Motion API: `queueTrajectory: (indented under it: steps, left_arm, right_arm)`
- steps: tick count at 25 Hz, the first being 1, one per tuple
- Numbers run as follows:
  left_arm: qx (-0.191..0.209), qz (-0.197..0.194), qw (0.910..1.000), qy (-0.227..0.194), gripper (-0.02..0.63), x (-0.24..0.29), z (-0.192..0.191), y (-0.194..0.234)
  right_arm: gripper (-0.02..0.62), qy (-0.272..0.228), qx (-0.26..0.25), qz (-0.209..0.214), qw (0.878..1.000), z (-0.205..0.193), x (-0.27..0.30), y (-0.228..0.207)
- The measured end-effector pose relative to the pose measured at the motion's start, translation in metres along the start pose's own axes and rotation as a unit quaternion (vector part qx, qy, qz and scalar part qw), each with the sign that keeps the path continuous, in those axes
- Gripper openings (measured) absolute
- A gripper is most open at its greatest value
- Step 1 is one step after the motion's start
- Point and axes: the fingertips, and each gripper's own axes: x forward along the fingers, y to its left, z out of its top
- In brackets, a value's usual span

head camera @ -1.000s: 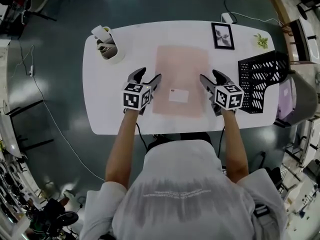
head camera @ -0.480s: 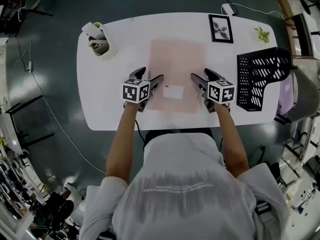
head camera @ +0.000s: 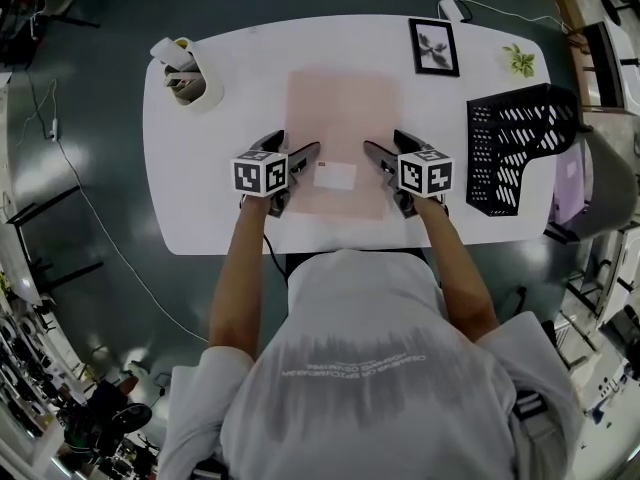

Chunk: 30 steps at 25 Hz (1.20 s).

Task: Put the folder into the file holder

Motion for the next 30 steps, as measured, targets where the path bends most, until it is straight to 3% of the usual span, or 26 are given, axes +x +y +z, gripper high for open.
queueTrajectory:
  steps: [8,12,19,26,30]
  left_arm:
    - [0.019,0.0,0.9987,-0.048,0.41,-0.002,-0.001,0.002]
    - [0.023,0.004,0.9986,-0.048,0.41,-0.001,-0.001,0.002]
    - [0.027,0.005,0.9984,-0.049,0.41,-0.001,-0.002,0.002]
    - [0.022,0.002,0.9986,-0.049,0.41,-0.001,-0.001,0.002]
    - [0.018,0.001,0.9986,-0.049,0.41,-0.002,-0.001,0.003]
  right_arm:
    - [0.341,-0.012,0.025,0.021,0.999,0.004,0.003,0.002]
    - [0.347,-0.025,0.037,0.016,0.999,0.007,0.004,0.003]
    - [0.348,-0.047,0.102,0.032,0.993,0.014,-0.002,-0.001]
    - [0.354,-0.104,0.197,0.071,0.972,0.029,-0.009,0.002]
    - [0.371,-0.124,0.218,0.091,0.964,0.033,-0.013,0.003]
